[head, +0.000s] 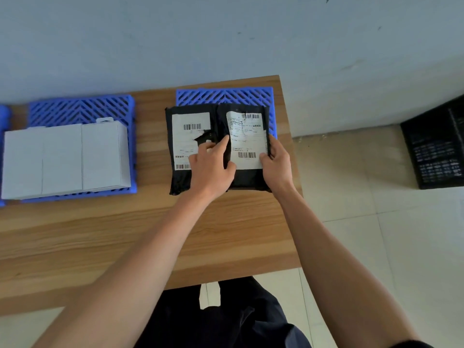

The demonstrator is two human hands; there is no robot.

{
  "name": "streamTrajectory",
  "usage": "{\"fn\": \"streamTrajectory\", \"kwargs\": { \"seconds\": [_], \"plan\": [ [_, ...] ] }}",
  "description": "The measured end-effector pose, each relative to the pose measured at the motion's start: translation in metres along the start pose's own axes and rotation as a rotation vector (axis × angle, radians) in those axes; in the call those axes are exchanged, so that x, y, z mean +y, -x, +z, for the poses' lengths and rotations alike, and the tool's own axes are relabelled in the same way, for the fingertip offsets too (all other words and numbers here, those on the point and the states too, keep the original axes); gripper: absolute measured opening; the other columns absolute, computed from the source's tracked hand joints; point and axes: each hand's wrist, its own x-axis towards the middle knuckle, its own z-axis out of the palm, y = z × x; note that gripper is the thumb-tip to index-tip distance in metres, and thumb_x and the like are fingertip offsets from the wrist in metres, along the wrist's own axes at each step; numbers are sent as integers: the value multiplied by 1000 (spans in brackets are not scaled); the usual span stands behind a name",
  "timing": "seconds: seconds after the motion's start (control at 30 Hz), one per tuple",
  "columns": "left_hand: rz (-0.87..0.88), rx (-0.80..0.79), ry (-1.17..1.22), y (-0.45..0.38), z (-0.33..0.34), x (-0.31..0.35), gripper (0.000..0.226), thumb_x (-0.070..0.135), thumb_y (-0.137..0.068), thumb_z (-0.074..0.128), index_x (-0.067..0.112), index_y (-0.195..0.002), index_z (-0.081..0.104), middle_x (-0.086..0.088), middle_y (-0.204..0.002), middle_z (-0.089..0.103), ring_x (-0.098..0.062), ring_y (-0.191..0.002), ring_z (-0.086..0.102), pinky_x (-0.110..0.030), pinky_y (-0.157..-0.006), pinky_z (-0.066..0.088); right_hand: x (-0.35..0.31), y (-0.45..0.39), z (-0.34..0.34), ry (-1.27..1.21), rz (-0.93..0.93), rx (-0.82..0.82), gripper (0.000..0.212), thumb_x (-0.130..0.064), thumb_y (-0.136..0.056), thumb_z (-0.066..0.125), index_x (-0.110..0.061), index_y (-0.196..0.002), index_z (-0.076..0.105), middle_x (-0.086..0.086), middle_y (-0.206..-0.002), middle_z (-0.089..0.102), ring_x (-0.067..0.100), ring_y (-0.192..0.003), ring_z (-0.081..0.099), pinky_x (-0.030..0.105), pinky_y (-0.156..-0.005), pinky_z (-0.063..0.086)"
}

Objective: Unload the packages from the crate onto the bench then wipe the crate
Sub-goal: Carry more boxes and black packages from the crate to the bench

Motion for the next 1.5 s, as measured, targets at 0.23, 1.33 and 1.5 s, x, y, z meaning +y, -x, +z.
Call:
{"fn": "streamTrajectory", "kwargs": {
  "seconds": [0.23,1.33,1.5],
  "plan": [
    [26,-37,-65,-7,8,-8,68,35,-95,60,24,-157,33,-9,-143,53,-22,-147,26,-50,-109,23,3,-13,-2,22,-11,14,58,1,-94,45,-31,-140,55,-15,-123,69,3,-114,64,36,-95,58],
    [56,-74,-281,-2,-2,-39,62,42,-98,58,28,-154,36,-7,-170,12,-30,-157,5,-62,-120,15,11,-5,15,240,-76,98,64,-13,-98,55,-28,-156,33,-9,-127,62,0,-100,64,27,-80,59],
    [136,-32,-295,13,-14,-42,48,34,-99,56,20,-145,51,-4,-155,44,-28,-152,24,-61,-119,22,8,15,10,411,-91,180,56,-17,-96,55,-22,-151,44,1,-144,53,22,-132,44,39,-108,43]
  ]
}}
